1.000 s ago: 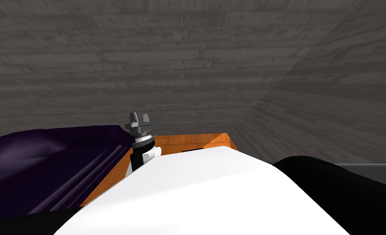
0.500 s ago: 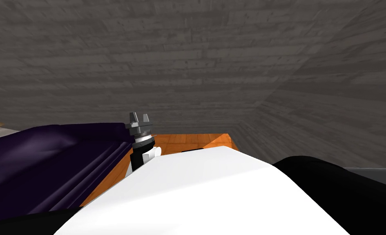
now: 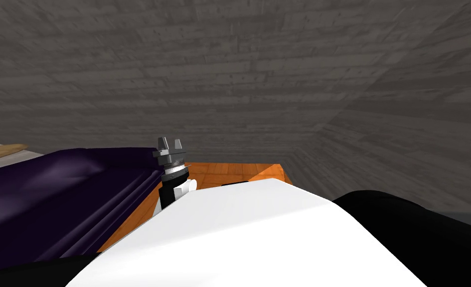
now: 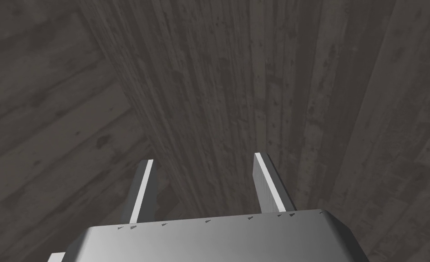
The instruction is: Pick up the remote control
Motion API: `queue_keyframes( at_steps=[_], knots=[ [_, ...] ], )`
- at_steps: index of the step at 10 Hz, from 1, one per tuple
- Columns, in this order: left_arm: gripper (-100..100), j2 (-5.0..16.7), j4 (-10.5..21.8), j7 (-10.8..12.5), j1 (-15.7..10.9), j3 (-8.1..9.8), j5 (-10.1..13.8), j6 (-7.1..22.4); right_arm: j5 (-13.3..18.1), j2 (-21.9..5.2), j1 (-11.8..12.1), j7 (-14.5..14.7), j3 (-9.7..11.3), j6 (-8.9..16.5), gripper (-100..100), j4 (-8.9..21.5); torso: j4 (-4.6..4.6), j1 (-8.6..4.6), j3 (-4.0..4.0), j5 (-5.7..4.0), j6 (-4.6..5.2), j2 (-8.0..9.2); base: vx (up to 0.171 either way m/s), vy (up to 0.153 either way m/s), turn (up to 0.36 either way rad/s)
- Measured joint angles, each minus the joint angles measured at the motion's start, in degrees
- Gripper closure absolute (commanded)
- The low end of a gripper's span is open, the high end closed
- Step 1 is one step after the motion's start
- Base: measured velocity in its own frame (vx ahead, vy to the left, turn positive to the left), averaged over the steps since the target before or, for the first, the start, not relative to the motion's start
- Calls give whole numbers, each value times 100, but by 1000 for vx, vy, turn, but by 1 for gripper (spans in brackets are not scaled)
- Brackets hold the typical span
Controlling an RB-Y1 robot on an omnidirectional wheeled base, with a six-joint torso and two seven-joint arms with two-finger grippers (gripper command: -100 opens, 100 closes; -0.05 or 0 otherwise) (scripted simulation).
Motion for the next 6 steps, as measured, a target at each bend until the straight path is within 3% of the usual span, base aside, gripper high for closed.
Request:
queue_keyframes(
  at_steps=[2, 4, 6],
  knots=[
    [0, 0, 0, 0, 1, 0, 0, 0, 347, 13, 6, -164, -77, -7, -100, -3, -2, -9, -4, -2, 1, -8, -17, 17, 56],
    [0, 0, 0, 0, 0, 0, 0, 0, 696, 189, -11, -479, -379, -47, -100, 55, 0, 2, 1, 0, 0, 2, -16, 16, 52],
    [0, 0, 0, 0, 1, 0, 0, 0, 1042, 224, -28, -596, -477, -80, -100, 104, -2, -10, -5, -2, 1, -8, -15, 15, 50]
  ],
)
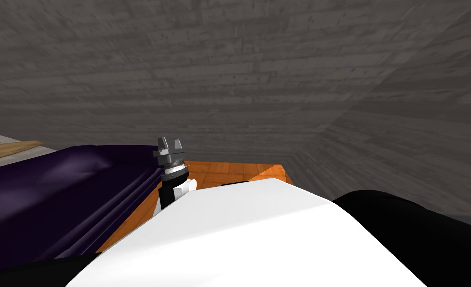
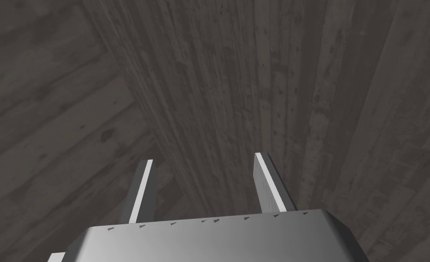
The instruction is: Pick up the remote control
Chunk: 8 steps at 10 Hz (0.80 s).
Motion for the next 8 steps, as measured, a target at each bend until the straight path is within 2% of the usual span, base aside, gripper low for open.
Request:
queue_keyframes(
  at_steps=[2, 5, 7, 8],
  knots=[
    [0, 0, 0, 0, -1, 0, 0, 0, 346, 163, -22, -298, -305, -51, -100, 70, 2, 10, 5, 3, -1, 9, -19, 19, 61],
    [0, 0, 0, 0, 0, 0, 0, 0, 806, 189, -6, -481, -376, -38, -100, 40, 0, -1, 0, 0, 0, -1, -10, 11, 34],
    [0, 0, 0, 0, 0, 0, 0, 0, 1146, 363, -47, -780, -687, -102, -100, 145, 2, 10, 5, 3, -1, 9, -17, 17, 56],
    [0, 0, 0, 0, 0, 0, 0, 0, 1319, 379, -43, -875, -752, -117, -100, 149, 1, 3, 2, 1, 0, 4, 0, 0, 0]
  ],
)
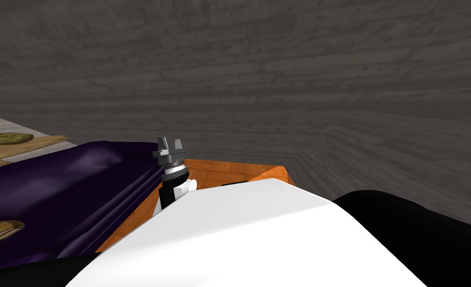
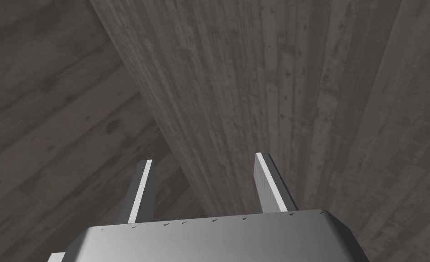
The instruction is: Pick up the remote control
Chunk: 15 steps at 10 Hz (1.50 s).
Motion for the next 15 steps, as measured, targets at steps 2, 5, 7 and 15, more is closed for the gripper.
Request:
queue_keyframes(
  at_steps=[2, 5, 7, 15],
  knots=[
    [0, 0, 0, 0, -1, -1, 0, 0, 327, 109, -8, -184, -161, -18, -100, 29, 1, 8, 3, 0, -2, 5, -33, 34, 109],
    [0, 0, 0, 0, 0, 0, 0, 0, 844, 199, -20, -489, -404, -57, -100, 74, 0, -6, -2, -3, 0, -4, 0, 0, -1],
    [0, 0, 0, 0, 0, 0, 0, 0, 858, 187, -19, -489, -415, -53, 100, 77, 1, -3, -2, -11, 2, -4, 1, 3, 0],
    [0, 0, 0, 0, 0, 0, 0, 0, 358, 17, 3, -93, -44, 6, 100, -2, -1, -14, -4, -7, -5, -7, 9, -13, -41]
  ],
)
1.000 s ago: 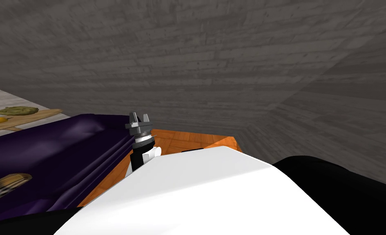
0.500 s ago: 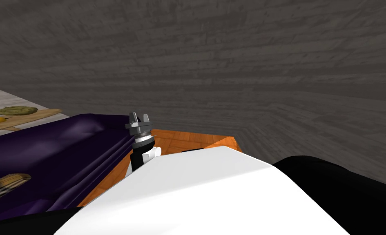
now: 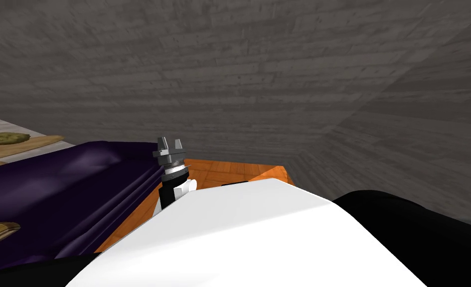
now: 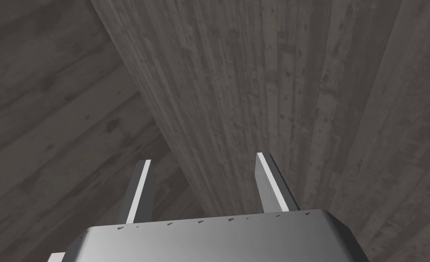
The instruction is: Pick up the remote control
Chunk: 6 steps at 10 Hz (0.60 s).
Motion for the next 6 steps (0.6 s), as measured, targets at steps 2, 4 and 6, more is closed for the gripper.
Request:
queue_keyframes(
  at_steps=[2, 4, 6],
  knots=[
    [0, 0, 0, 0, 1, 0, 0, 0, -338, -178, 22, 263, 325, 68, 100, -90, -4, -8, -6, -1, -1, -8, 19, -19, -62],
    [0, 0, 0, 0, 0, 0, 0, 0, -676, -209, 31, 468, 416, 69, 100, -99, 0, 4, 0, 4, 0, 1, 16, -17, -56],
    [0, 0, 0, 0, 1, 0, 0, 0, -1022, -376, 50, 743, 718, 122, 100, -169, -5, -5, -6, 1, 0, -8, 18, -19, -61]
  ],
)
